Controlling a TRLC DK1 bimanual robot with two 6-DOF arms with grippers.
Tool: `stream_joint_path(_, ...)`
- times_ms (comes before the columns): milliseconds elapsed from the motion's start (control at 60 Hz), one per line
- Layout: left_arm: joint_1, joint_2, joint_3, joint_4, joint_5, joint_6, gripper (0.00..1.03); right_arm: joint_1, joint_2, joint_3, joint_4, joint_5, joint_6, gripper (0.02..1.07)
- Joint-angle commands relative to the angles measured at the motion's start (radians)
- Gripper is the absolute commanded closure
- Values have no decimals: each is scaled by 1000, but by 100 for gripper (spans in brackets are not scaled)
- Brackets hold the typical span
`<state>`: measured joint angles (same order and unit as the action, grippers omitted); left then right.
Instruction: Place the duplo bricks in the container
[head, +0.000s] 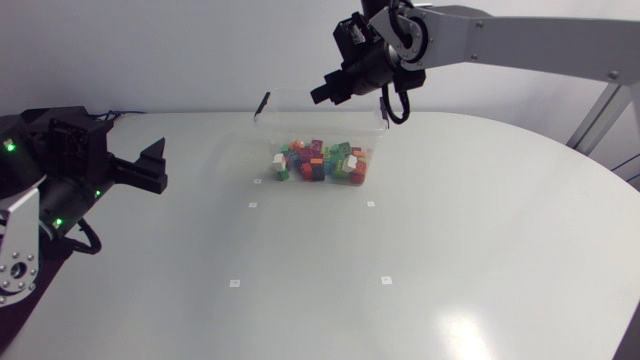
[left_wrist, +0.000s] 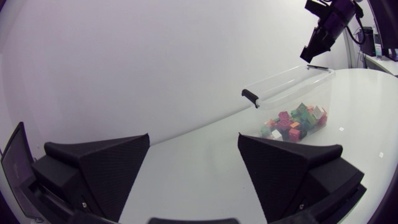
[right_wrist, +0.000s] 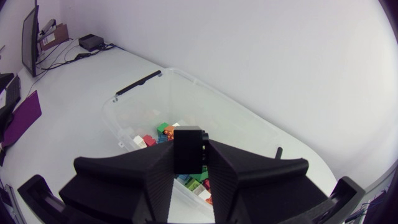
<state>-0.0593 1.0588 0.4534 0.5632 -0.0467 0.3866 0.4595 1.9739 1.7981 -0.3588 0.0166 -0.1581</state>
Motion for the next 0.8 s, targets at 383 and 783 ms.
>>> stream_joint_path(383, -17, -229, -205, 86, -61, 35, 4, -22, 249, 256, 17, 80, 17, 76)
stream_joint_path(783, 10, -434, -311, 41, -85, 58, 4, -18, 241, 218, 86, 157, 3, 7)
